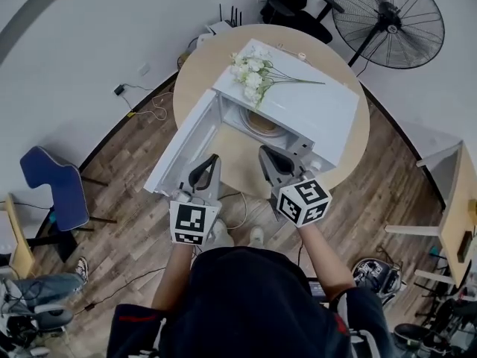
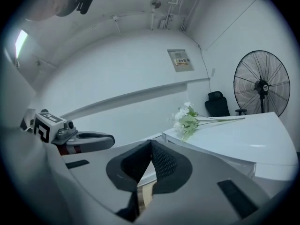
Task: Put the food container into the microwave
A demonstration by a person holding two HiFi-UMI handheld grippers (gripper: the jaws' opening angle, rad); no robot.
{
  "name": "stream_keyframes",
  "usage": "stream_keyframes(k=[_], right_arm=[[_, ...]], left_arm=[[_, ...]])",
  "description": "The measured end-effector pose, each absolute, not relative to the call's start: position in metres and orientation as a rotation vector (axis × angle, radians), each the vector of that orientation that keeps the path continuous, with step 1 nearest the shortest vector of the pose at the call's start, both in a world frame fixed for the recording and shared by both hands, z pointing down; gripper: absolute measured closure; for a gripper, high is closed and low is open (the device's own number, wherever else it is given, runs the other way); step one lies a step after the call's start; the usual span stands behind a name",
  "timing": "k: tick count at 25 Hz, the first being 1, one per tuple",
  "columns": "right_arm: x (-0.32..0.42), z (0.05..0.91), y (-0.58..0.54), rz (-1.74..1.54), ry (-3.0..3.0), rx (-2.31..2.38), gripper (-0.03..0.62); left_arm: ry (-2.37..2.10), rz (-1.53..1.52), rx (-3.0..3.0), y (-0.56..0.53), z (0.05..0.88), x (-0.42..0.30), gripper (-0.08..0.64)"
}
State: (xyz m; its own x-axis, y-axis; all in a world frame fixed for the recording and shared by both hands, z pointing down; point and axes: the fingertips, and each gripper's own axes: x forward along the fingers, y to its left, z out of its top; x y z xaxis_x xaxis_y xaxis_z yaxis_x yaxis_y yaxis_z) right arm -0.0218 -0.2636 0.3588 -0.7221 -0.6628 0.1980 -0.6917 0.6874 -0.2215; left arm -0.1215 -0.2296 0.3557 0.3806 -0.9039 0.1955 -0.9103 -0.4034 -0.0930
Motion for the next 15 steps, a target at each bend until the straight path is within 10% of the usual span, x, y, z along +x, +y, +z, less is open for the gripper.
stream_keyframes(k=[15], right_arm=[[-0.018,0.299,-0.25,0.256,-2.924,1.116,0.581]], left_arm=[[-1.792,0.273,2.68,-0.217,0.306,-0.105,0.54]])
